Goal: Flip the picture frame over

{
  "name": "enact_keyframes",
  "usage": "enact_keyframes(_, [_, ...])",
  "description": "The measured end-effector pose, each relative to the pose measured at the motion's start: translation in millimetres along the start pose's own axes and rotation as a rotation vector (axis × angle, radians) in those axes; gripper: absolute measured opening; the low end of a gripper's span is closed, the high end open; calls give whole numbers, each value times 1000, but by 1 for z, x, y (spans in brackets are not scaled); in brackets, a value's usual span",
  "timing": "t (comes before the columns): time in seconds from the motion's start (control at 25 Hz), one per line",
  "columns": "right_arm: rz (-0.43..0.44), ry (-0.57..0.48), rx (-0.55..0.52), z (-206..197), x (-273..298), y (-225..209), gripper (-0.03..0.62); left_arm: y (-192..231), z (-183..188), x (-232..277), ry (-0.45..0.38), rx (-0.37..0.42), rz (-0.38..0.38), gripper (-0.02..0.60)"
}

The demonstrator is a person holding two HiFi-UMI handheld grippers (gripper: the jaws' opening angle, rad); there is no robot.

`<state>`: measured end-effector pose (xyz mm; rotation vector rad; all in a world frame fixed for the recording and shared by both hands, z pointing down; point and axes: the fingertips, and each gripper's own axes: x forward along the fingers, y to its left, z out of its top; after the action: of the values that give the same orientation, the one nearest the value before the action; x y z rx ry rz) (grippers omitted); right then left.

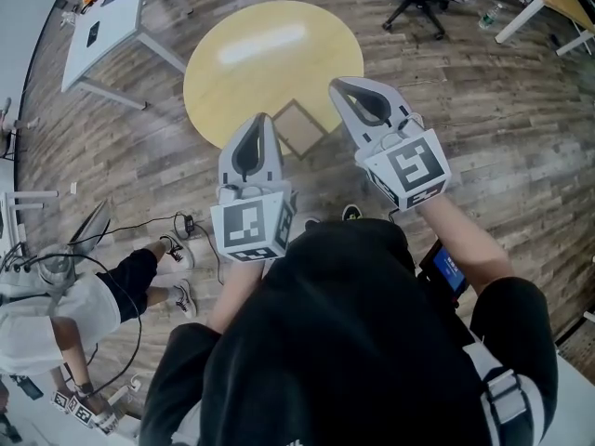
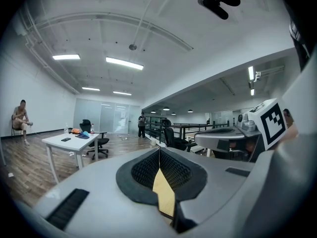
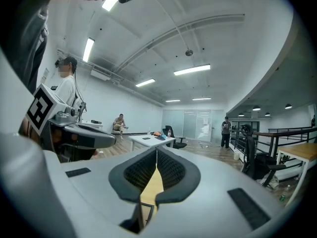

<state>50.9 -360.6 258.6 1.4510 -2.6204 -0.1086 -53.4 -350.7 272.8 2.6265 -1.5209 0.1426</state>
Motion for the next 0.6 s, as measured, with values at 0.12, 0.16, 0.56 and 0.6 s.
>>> enact_keyframes(0.12, [5,10,-1,-1,20,6,20,21,-1,5,4,-9,-2,23])
enact_keyframes(0.16, [6,12,0,-1,24,8,20,25,-2,6,5,-12,-2,23])
enact_keyframes(0.56, [13,2,-10,-7,-15,0,20,-18,-3,-4,-6,11,-5,23])
enact_keyframes(0.6, [14,4,-11,-8,-15,0,20,-19,-3,-4,-5,15,-6,23])
